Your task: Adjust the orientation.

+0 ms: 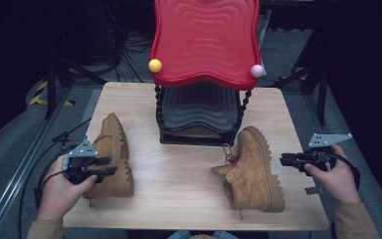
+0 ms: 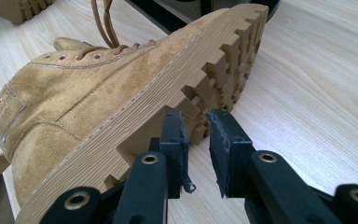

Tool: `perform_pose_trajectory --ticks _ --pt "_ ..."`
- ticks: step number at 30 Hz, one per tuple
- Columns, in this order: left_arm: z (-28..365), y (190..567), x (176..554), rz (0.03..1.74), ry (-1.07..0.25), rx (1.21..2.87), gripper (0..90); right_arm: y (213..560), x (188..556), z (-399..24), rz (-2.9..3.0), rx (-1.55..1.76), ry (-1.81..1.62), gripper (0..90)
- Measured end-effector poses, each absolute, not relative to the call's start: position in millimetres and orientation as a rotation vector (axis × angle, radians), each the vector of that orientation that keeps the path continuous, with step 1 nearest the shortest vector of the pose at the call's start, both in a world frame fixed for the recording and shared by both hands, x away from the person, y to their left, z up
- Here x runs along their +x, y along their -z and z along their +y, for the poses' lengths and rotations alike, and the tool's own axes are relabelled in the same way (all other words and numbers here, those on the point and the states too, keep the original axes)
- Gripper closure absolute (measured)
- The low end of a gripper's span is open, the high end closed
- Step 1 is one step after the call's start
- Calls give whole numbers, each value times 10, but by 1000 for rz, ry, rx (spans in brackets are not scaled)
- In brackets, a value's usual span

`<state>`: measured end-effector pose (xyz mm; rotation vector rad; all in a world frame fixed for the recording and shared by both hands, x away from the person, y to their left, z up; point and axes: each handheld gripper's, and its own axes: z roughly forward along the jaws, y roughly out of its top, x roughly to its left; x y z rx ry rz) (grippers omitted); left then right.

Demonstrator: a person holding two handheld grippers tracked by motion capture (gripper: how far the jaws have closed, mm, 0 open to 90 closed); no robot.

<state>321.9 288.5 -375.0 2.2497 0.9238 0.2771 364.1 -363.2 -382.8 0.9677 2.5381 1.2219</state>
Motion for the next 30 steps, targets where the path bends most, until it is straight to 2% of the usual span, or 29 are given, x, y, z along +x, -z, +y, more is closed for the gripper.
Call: perform_pose_trajectory --ticks 1,2,4,5,6,10,18,25,30 --pt "2882 3741 3210 926 -267 2255 655 3828 3639 -3626 2541 963 -1225 738" --pt "2877 3734 3200 920 -250 2254 655 3828 3639 -3626 2541 963 -1225 738" --pt "2862 3713 3179 912 -210 2248 778 3827 3639 -3623 2529 956 -1221 712" --pt "2854 3697 3173 907 -215 2261 778 3827 3639 -3623 2529 956 -1221 712" --pt "2839 3682 3164 910 -230 2275 898 3828 3637 -3621 2524 955 -1218 705" --pt "2760 3664 3154 910 -272 2307 900 3827 3630 -3622 2511 954 -1222 684" --pt "2689 3612 3161 911 -240 2279 900 3828 3611 -3643 2493 946 -1219 666" --pt "2576 3694 3206 931 -217 2399 900 3824 3596 -3657 2474 939 -1223 639" --pt "2562 3708 3213 940 -216 2425 900 3822 3585 -3665 2470 938 -1225 636"
